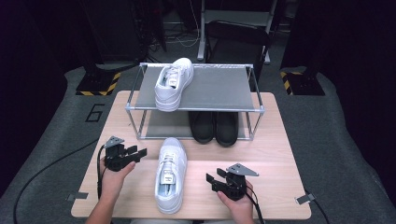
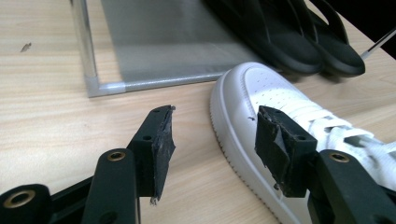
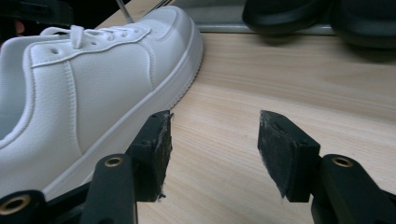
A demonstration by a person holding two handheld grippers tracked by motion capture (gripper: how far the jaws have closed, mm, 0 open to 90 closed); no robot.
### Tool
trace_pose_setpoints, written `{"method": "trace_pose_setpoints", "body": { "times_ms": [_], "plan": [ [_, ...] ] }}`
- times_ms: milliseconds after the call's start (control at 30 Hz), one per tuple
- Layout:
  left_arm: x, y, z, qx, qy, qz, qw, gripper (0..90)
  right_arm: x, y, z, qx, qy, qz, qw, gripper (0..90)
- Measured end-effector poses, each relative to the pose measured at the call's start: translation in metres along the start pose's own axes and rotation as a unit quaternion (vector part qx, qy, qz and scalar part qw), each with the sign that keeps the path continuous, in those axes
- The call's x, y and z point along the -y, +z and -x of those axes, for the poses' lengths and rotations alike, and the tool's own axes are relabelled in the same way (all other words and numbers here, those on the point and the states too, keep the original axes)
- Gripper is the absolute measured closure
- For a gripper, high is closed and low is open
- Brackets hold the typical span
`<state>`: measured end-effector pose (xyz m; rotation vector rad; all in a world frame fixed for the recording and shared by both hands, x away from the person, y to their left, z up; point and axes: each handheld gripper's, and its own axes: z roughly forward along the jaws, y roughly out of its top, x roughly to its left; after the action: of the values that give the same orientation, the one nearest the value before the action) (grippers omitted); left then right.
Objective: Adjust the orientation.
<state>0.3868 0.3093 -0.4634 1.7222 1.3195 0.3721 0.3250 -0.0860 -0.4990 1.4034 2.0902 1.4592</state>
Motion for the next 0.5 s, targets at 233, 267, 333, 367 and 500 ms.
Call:
{"method": "trace_pose_setpoints", "body": {
  "times_ms": [233, 267, 333, 367, 500],
  "plan": [
    [0.011, -0.001, -0.004, -0.016, 0.019, -0.006, 0.9997, 46.2, -0.006, 0.007, -0.019, -0.029, -0.017, -0.002, 0.9994, 44.4],
    [0.013, 0.000, -0.004, -0.016, 0.019, -0.006, 0.9997, 46.1, -0.007, 0.008, -0.022, -0.032, -0.017, -0.004, 0.9993, 44.4],
    [0.017, 0.002, -0.005, -0.016, 0.018, -0.005, 0.9997, 46.1, -0.008, 0.009, -0.026, -0.036, -0.023, -0.002, 0.9991, 44.4],
    [0.018, 0.003, -0.006, -0.017, 0.020, -0.007, 0.9996, 46.2, -0.008, 0.010, -0.028, -0.040, -0.027, -0.002, 0.9988, 44.4],
    [0.022, 0.005, -0.006, -0.014, 0.015, -0.008, 0.9998, 46.2, -0.013, 0.013, -0.035, -0.048, -0.031, -0.009, 0.9983, 43.9]
  ]
}}
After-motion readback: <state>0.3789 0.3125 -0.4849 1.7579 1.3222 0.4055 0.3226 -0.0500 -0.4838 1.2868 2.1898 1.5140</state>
